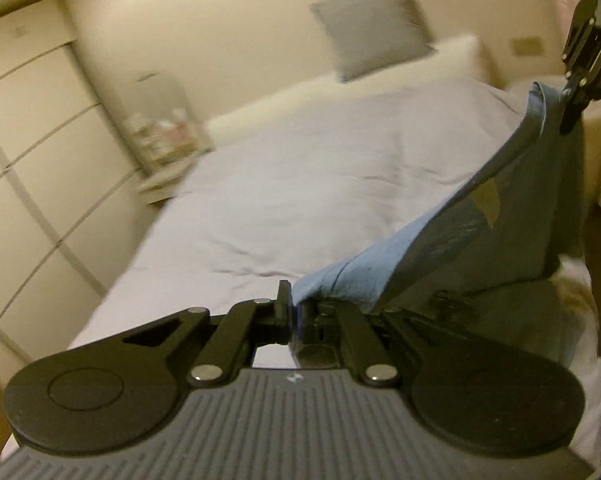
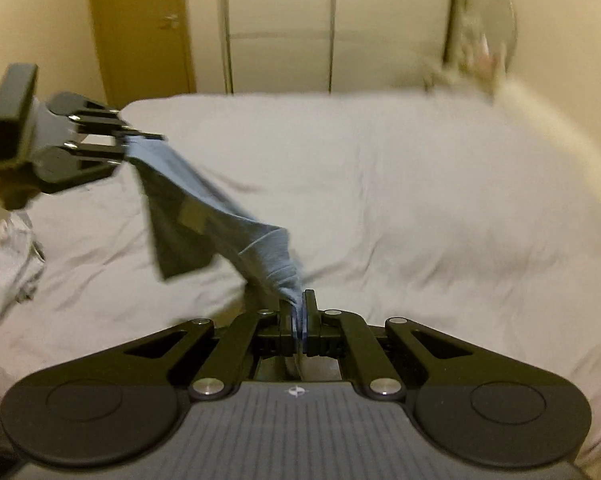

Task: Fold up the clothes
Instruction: 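Lift the T-shirt with both grippers and shake it out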

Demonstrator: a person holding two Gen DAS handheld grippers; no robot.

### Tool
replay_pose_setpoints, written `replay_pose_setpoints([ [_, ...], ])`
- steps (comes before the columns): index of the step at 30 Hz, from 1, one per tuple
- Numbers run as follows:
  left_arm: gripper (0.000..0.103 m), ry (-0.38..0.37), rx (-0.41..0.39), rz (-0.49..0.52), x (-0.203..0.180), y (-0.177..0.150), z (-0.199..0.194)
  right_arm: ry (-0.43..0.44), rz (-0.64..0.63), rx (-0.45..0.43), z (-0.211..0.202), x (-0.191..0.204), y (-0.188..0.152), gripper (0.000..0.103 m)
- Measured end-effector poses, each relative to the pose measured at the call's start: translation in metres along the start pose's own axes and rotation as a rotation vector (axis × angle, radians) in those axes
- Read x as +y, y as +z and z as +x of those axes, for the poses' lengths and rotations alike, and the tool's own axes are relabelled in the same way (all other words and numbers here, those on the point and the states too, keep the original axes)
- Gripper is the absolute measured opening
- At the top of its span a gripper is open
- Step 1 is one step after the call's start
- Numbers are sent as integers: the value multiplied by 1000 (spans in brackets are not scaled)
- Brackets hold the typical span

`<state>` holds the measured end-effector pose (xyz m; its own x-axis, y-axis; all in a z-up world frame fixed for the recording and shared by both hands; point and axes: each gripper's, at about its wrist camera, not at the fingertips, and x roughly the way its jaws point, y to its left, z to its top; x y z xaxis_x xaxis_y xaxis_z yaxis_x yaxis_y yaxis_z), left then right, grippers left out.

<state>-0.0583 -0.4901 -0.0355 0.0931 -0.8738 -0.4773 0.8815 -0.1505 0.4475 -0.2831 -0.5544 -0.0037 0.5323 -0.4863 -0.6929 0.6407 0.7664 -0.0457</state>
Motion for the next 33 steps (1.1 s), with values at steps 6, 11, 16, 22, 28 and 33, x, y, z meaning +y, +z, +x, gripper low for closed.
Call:
replay_pose_setpoints([
  [6,1,60,-21,-38,-10,3,-107,-166,-118,-183,-65,56,1,2],
  [11,1,85,-85,-43,-24,3,-200,-249,-144,-306,-131,111,-9,0],
  [16,2,148,-157,-61,-5,19,-272,-296,-219,-398,-181,143,11,0],
  [22,2,245,-241,-38,25,50,-297,-326,-296,-508,-186,138,62,0],
  [28,3,286,-118,-43,53,54,-205,-243,-331,-461,-78,85,125,0],
  [33,3,268,95,-134,77,21,-58,-93,-346,-299,98,14,171,0],
])
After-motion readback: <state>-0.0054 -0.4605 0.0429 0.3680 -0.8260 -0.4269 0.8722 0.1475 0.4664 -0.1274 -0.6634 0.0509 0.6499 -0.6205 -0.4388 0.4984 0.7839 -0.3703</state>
